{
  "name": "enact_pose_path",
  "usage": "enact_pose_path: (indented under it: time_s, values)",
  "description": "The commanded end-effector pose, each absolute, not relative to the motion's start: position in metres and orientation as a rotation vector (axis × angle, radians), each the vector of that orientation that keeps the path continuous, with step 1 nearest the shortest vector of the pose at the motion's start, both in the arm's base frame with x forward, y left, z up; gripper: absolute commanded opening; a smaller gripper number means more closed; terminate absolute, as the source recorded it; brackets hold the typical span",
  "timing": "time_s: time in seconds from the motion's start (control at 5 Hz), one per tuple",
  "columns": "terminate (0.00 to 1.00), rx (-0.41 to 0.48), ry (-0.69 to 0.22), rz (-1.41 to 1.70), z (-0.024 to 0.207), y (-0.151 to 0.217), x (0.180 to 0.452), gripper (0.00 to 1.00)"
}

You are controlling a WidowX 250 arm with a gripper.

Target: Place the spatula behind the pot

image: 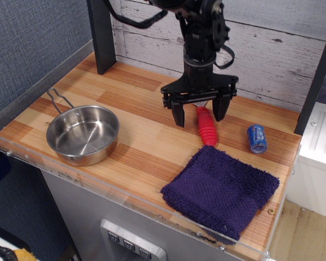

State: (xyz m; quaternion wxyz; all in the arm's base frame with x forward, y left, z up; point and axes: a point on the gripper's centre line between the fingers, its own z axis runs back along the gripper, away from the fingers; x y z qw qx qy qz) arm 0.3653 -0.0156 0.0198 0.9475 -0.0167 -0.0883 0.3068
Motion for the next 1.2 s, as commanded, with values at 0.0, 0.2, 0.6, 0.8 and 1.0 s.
enact_pose_path:
  time_s: [0.0,0.2,0.6,0.8,1.0]
  values:
    - [0.0,-0.071,-0.262,0.611,0.02,-0.018,0.369,0.0]
    - [0.0,-0.075,-0.255,0.609,0.018,-0.017,0.367,0.0]
    - [0.0,-0.111,-0.22,0.615,0.022,-0.019,0.368,0.0]
    - [0.0,-0.134,-0.233,0.665,0.042,-0.02,0.372,0.0]
    - [0.0,-0.155,-0.25,0.752,0.062,-0.008,0.367,0.0]
